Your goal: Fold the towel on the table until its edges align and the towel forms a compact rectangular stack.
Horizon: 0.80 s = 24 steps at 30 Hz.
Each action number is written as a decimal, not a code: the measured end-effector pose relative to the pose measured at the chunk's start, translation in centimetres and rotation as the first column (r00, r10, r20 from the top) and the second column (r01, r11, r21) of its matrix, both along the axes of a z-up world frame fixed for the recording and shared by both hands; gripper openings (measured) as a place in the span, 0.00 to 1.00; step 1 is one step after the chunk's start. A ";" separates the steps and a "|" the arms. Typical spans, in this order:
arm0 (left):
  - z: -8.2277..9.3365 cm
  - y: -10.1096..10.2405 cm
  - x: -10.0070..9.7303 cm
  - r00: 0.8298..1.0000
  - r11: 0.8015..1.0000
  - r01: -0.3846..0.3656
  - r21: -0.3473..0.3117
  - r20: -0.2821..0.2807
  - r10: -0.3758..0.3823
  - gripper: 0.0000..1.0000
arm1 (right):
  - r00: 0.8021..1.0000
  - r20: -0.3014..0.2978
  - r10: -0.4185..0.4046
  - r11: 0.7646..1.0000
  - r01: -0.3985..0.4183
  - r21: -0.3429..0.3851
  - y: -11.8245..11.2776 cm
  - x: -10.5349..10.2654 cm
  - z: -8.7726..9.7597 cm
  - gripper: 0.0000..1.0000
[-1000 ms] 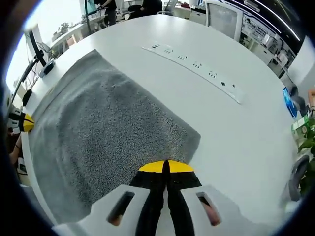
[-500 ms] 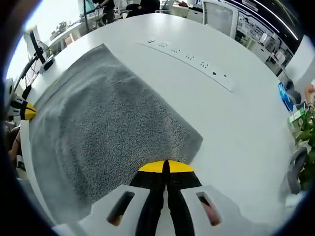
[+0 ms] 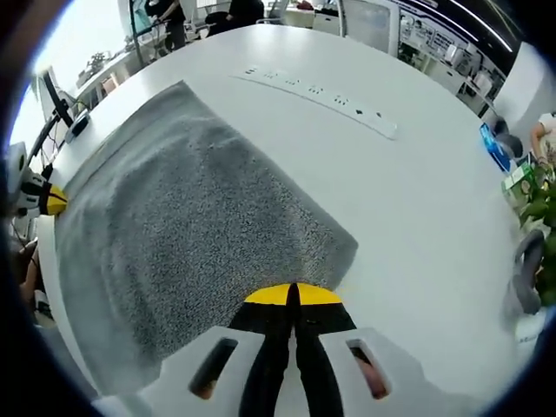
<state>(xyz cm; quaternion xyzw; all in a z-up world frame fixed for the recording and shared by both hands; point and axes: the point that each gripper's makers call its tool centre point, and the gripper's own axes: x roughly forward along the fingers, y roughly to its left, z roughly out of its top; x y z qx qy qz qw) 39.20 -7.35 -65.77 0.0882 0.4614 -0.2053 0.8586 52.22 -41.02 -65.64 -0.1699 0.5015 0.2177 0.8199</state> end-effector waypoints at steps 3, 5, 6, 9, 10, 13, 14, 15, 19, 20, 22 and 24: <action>0.0 -0.2 0.2 0.999 0.997 0.046 0.054 0.018 -0.047 0.01 | 1.000 -0.007 -0.015 1.000 0.015 0.011 -0.2 -0.2 0.0 0.00; 0.0 -0.2 0.4 0.996 0.992 0.082 0.091 0.024 -0.085 0.01 | 1.000 -0.011 -0.023 1.000 0.023 0.013 -0.3 -0.3 0.0 0.00; 0.0 -0.2 0.5 0.994 0.988 0.105 0.115 0.027 -0.109 0.01 | 1.000 -0.014 -0.024 1.000 0.024 0.011 -0.4 -0.4 0.0 0.00; 0.0 -0.4 0.8 0.993 0.984 0.110 0.138 0.030 -0.116 0.01 | 0.999 -0.020 -0.025 1.000 0.025 -0.003 -0.7 -0.7 -0.1 0.00; 0.0 -0.4 0.9 0.992 0.982 0.116 0.146 0.029 -0.121 0.01 | 1.000 -0.013 -0.019 1.000 0.018 -0.012 -0.8 -0.8 -0.1 0.00; 0.0 -0.3 1.1 0.993 0.984 0.110 0.143 0.027 -0.115 0.01 | 1.000 0.001 -0.004 0.999 0.004 -0.035 -1.1 -0.8 -0.2 0.00; 0.0 -0.2 1.2 0.994 0.985 0.106 0.135 0.026 -0.111 0.01 | 1.000 0.003 0.001 0.999 -0.001 -0.041 -1.2 -0.8 -0.2 0.00; 0.0 -0.1 1.3 0.994 0.987 0.102 0.127 0.026 -0.106 0.01 | 1.000 0.002 -0.001 0.999 0.001 -0.041 -1.3 -0.7 -0.3 0.00; 0.0 -0.1 1.5 0.996 0.992 0.087 0.090 0.019 -0.089 0.01 | 0.997 -0.023 -0.076 0.997 0.077 0.024 -1.8 -1.1 -0.4 0.00; 0.0 -0.1 1.5 0.996 0.992 0.091 0.090 0.018 -0.093 0.01 | 0.996 -0.026 -0.083 0.996 0.083 0.033 -1.9 -1.2 -0.4 0.00; -0.1 -0.2 1.6 0.994 0.990 0.105 0.098 0.018 -0.107 0.01 | 0.996 -0.026 -0.086 0.995 0.087 0.043 -2.1 -1.5 -0.4 0.00; -0.1 -0.2 1.8 0.994 0.989 0.106 0.099 0.020 -0.108 0.01 | 0.995 -0.030 -0.092 0.994 0.094 0.048 -2.2 -1.8 -0.5 0.00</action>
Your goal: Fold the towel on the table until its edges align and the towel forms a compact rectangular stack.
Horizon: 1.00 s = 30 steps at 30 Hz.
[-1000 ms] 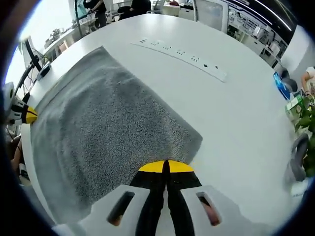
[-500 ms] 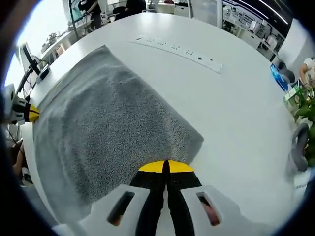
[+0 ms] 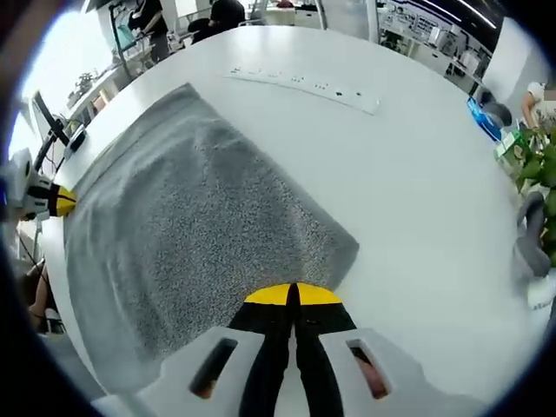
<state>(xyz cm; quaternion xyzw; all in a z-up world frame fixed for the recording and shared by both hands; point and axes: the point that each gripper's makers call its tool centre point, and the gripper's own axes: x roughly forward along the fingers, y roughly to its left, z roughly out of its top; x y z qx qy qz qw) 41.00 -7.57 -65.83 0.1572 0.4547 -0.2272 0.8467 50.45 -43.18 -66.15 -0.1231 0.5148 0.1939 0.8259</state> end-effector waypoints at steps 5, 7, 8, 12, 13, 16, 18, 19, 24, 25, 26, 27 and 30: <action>0.1 0.0 0.5 1.000 1.000 -0.001 -0.008 0.007 0.001 0.01 | 1.000 0.001 0.002 1.000 -0.002 -0.012 -0.2 -0.5 -0.1 0.00; 0.1 0.0 0.7 1.000 1.000 -0.005 -0.015 0.007 0.005 0.01 | 1.000 0.003 -0.005 1.000 0.005 -0.010 -0.3 -0.7 -0.1 0.00; 0.1 0.0 0.8 1.000 1.000 -0.006 -0.017 0.008 0.006 0.01 | 1.000 0.003 -0.010 1.000 0.010 -0.007 -0.3 -0.7 -0.1 0.00; 0.1 0.0 1.2 1.000 1.000 -0.005 -0.027 0.010 0.005 0.01 | 1.000 0.001 -0.025 1.000 0.025 0.000 -0.4 -1.0 -0.1 0.00; 0.1 0.0 1.2 1.000 1.000 -0.002 -0.028 0.009 0.003 0.01 | 1.000 0.001 -0.027 1.000 0.027 0.001 -0.3 -1.2 -0.1 0.00; 0.1 0.0 1.5 1.000 0.999 -0.005 -0.033 0.011 0.005 0.01 | 0.999 -0.004 -0.032 0.999 0.032 0.001 -0.4 -1.4 -0.1 0.00; 0.1 -0.1 1.6 1.000 1.000 0.001 -0.031 0.011 0.000 0.01 | 0.999 -0.006 -0.032 0.999 0.032 -0.002 -0.5 -1.5 -0.1 0.00; 0.1 -0.1 1.7 1.000 1.000 0.003 -0.030 0.010 -0.003 0.01 | 1.000 -0.005 -0.031 1.000 0.031 -0.003 -0.5 -1.6 -0.1 0.00; 0.2 -0.3 2.1 1.000 0.999 0.029 -0.024 -0.007 -0.029 0.01 | 0.999 -0.003 -0.039 0.999 0.039 0.004 -0.7 -1.9 0.0 0.00; 0.1 -0.3 2.3 0.999 0.999 0.036 -0.019 -0.007 -0.036 0.01 | 0.999 -0.003 -0.041 0.999 0.041 0.005 -0.8 -2.0 0.0 0.00; 0.1 -0.4 2.4 0.999 0.999 0.041 -0.015 -0.006 -0.041 0.01 | 0.999 -0.004 -0.041 0.999 0.041 0.004 -0.8 -2.0 0.0 0.00; 0.1 -0.4 2.6 0.999 0.999 0.049 -0.010 -0.005 -0.049 0.01 | 0.999 -0.006 -0.040 0.999 0.041 0.002 -0.9 -2.2 0.0 0.00; 0.1 -0.5 3.2 0.999 0.999 0.052 -0.012 -0.008 -0.052 0.01 | 0.999 -0.012 -0.033 0.999 0.033 -0.011 -1.0 -2.6 0.0 0.00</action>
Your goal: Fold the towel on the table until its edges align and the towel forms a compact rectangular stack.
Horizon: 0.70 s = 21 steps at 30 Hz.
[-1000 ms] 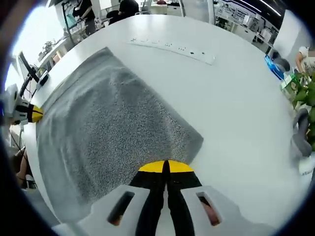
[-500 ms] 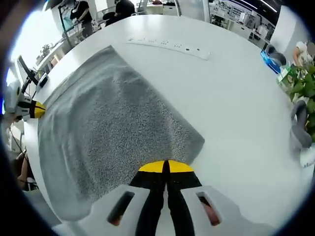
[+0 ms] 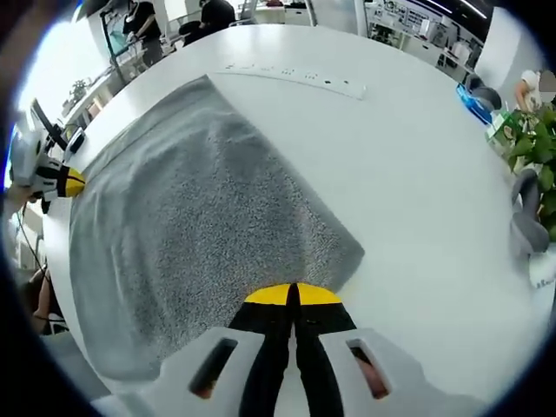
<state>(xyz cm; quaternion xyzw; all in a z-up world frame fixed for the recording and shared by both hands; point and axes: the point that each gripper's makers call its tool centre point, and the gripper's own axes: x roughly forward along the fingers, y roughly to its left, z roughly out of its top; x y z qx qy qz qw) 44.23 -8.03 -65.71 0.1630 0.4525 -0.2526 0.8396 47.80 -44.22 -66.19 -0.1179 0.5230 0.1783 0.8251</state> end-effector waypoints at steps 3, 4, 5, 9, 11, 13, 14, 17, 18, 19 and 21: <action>0.0 -0.1 0.5 1.000 1.000 0.006 -0.003 -0.002 -0.006 0.01 | 1.000 0.006 0.001 1.000 -0.001 -0.001 -0.2 -0.2 0.0 0.00; 0.0 -0.2 0.6 1.000 1.000 0.010 -0.002 -0.001 -0.010 0.01 | 1.000 0.002 -0.010 1.000 0.010 0.005 -0.3 -0.4 0.0 0.00; 0.0 -0.2 0.8 1.000 1.000 0.017 0.001 0.002 -0.017 0.01 | 1.000 0.001 -0.012 1.000 0.012 0.007 -0.4 -0.4 0.0 0.00; 0.0 -0.4 1.3 0.999 0.999 0.039 0.009 0.004 -0.039 0.01 | 1.000 -0.002 -0.026 1.000 0.026 0.014 -0.6 -0.7 0.0 0.00; 0.0 -0.5 1.4 0.999 0.999 0.046 0.004 0.004 -0.046 0.01 | 0.999 -0.001 -0.042 0.999 0.042 0.018 -0.7 -1.0 0.0 0.00; 0.0 -0.6 1.7 0.999 0.999 0.053 0.002 0.001 -0.053 0.01 | 0.999 0.004 -0.050 0.999 0.050 0.020 -0.7 -1.2 0.0 0.00; 0.0 -0.6 1.8 0.998 0.998 0.059 0.004 0.000 -0.059 0.01 | 0.999 0.004 -0.053 0.998 0.053 0.020 -0.7 -1.2 0.0 0.00; -0.1 -0.7 2.2 0.996 0.996 0.086 0.019 -0.001 -0.086 0.01 | 0.998 0.000 -0.057 0.998 0.057 0.020 -0.8 -1.6 0.1 0.00; -0.1 -0.8 2.3 0.995 0.995 0.095 0.024 -0.001 -0.095 0.01 | 0.998 0.000 -0.058 0.998 0.058 0.021 -0.8 -1.7 0.1 0.00; -0.1 -0.8 2.4 0.995 0.994 0.103 0.029 -0.001 -0.103 0.01 | 0.998 0.002 -0.061 0.998 0.061 0.026 -0.9 -1.9 0.1 0.00; -0.1 -0.9 2.7 0.993 0.992 0.119 0.036 -0.005 -0.119 0.01 | 0.997 0.002 -0.079 0.996 0.079 0.039 -1.1 -2.0 0.1 0.00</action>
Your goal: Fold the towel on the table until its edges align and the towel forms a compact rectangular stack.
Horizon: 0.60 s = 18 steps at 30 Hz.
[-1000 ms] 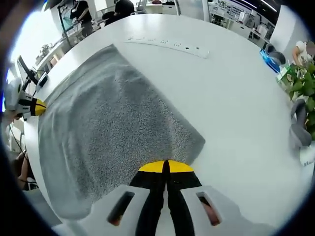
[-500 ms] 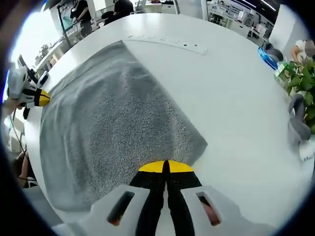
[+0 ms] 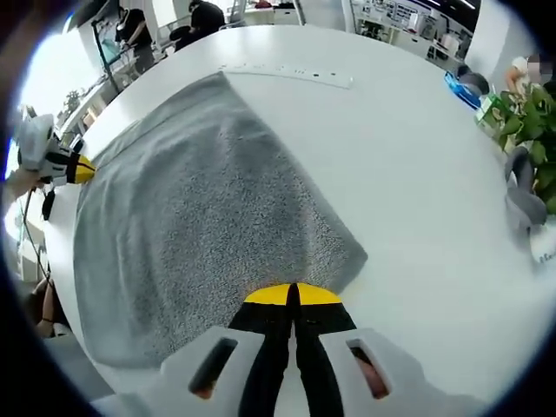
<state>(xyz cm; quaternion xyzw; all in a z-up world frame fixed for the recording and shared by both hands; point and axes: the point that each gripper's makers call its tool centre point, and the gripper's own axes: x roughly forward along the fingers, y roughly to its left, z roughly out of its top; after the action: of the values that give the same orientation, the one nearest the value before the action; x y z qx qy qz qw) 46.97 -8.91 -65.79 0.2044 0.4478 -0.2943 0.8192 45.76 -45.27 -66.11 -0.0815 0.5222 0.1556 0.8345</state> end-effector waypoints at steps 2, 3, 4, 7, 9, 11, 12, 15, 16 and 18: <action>0.0 0.0 0.3 1.000 1.000 0.005 0.000 -0.003 -0.005 0.01 | 1.000 0.000 -0.012 1.000 0.012 0.006 -0.1 -0.1 0.0 0.00; 0.0 -0.1 0.3 1.000 1.000 0.006 -0.002 -0.006 -0.006 0.01 | 1.000 0.003 -0.015 1.000 0.015 0.007 -0.1 -0.2 0.0 0.00; 0.0 -0.1 0.4 1.000 1.000 0.004 -0.006 -0.008 -0.004 0.01 | 1.000 0.004 -0.018 1.000 0.018 0.006 0.0 -0.3 0.0 0.00; 0.0 -0.1 0.6 1.000 1.000 -0.006 -0.021 -0.013 0.006 0.01 | 1.000 0.011 -0.016 1.000 0.016 -0.004 0.0 -0.6 0.0 0.00; 0.0 -0.1 0.7 1.000 1.000 -0.005 -0.023 -0.010 0.004 0.01 | 1.000 0.014 -0.011 1.000 0.011 -0.012 0.0 -0.7 -0.1 0.00; 0.0 -0.2 0.8 1.000 1.000 0.003 -0.018 -0.006 -0.003 0.01 | 1.000 0.015 -0.009 1.000 0.009 -0.017 0.0 -0.8 -0.1 0.00; 0.0 -0.2 0.9 1.000 1.000 0.007 -0.015 -0.005 -0.007 0.01 | 1.000 0.021 -0.005 1.000 0.006 -0.021 0.0 -0.9 -0.1 0.00; 0.0 -0.3 1.3 1.000 1.000 0.006 -0.016 -0.005 -0.006 0.01 | 1.000 0.028 -0.009 1.000 0.010 -0.020 0.0 -1.0 -0.1 0.00; 0.0 -0.3 1.5 1.000 1.000 0.007 -0.016 -0.006 -0.007 0.01 | 0.999 0.027 -0.018 1.000 0.018 -0.010 -0.1 -1.1 -0.1 0.00; 0.0 -0.4 1.6 1.000 1.000 0.012 -0.015 -0.006 -0.012 0.01 | 0.999 0.028 -0.020 1.000 0.020 0.005 -0.1 -1.3 -0.1 0.00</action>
<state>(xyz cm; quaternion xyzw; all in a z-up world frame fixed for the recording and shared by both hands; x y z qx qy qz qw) 48.58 -9.26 -65.84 0.1999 0.4468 -0.3031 0.8177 44.45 -45.42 -66.18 -0.0764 0.5109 0.1471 0.8435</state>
